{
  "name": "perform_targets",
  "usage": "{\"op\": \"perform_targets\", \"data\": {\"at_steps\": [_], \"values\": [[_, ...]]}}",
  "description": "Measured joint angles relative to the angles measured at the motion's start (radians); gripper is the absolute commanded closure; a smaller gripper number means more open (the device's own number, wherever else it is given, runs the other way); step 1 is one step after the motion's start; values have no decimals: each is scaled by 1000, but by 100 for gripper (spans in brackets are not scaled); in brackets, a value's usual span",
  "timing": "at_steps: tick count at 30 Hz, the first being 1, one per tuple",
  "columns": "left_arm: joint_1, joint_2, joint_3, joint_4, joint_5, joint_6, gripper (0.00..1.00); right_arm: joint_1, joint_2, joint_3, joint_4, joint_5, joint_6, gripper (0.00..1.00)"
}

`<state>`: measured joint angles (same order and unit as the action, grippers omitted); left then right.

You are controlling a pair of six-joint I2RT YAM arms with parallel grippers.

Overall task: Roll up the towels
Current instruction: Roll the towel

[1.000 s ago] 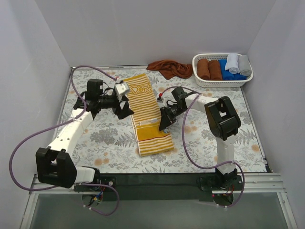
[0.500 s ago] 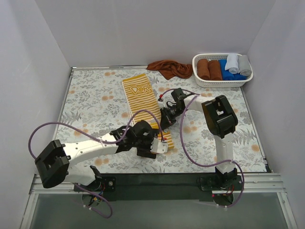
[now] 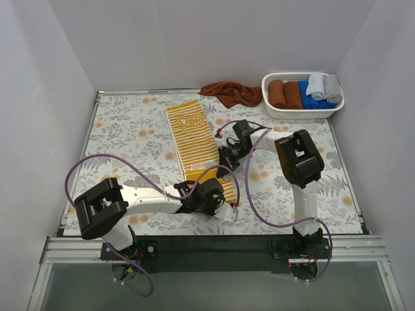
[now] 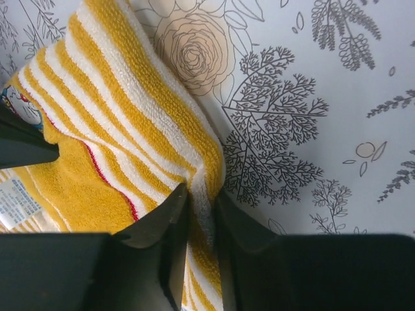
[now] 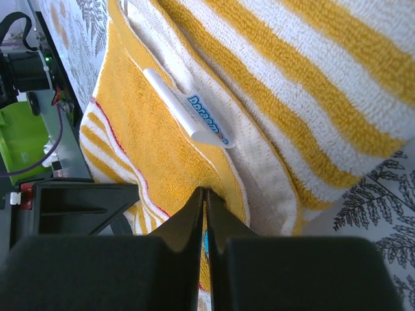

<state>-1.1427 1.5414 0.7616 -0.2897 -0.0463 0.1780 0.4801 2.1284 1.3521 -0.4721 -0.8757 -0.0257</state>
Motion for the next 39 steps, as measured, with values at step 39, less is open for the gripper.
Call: {"op": "perform_targets", "data": {"at_steps": [39], "values": [[632, 293, 393, -471, 916, 39, 84, 82, -74, -10, -132, 123, -148, 79]]}}
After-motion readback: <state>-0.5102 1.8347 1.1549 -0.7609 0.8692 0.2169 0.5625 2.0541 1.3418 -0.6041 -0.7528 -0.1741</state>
